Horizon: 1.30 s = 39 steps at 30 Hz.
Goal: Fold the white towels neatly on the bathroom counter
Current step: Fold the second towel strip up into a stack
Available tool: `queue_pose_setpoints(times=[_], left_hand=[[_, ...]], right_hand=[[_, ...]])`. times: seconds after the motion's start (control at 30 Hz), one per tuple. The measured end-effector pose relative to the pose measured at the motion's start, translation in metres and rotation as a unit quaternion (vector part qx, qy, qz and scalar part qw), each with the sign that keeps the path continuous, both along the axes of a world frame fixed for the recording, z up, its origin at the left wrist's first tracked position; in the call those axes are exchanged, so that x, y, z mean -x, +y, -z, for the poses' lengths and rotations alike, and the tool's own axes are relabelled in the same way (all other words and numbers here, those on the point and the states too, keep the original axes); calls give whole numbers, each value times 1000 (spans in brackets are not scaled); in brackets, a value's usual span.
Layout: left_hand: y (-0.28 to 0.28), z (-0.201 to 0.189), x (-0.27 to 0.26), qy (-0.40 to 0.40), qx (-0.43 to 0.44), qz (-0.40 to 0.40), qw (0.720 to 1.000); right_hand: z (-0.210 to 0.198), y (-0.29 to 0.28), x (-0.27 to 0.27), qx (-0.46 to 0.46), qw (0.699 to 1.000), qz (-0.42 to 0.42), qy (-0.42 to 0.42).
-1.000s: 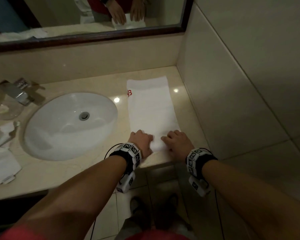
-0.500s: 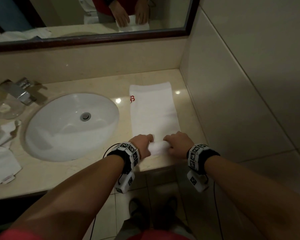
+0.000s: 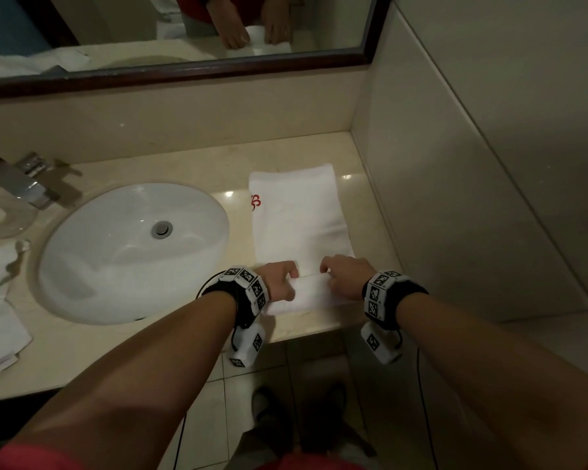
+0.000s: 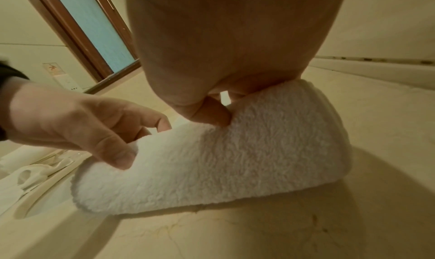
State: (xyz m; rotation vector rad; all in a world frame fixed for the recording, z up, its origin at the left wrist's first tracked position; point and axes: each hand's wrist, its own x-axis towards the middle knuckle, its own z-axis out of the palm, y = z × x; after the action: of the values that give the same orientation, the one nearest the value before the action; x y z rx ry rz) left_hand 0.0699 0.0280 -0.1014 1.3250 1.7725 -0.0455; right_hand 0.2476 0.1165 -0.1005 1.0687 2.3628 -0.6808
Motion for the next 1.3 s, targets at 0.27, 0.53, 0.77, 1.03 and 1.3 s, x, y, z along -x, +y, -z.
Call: queue_pose_setpoints(times=[0.27,0.53,0.77,1.03,1.3], left_hand=[[5,13,6,-11,-1,-26,1000],[2,12,0,63,-70,-4,996],[-15,0,-16,190,-195,55,961],[-40,1,-39,290,-230,197,908],[-46,1,-48,332,-208,191,900]], right_hand=[[8,3,5,-37,999,3,4],[11,-3,-3,-150,988,-25,40],[8,-23,-23,-208,969,-1,135],[1,-47,-50,-227,963,-92,112],[12,-58,-57,-212,969,-87,96]])
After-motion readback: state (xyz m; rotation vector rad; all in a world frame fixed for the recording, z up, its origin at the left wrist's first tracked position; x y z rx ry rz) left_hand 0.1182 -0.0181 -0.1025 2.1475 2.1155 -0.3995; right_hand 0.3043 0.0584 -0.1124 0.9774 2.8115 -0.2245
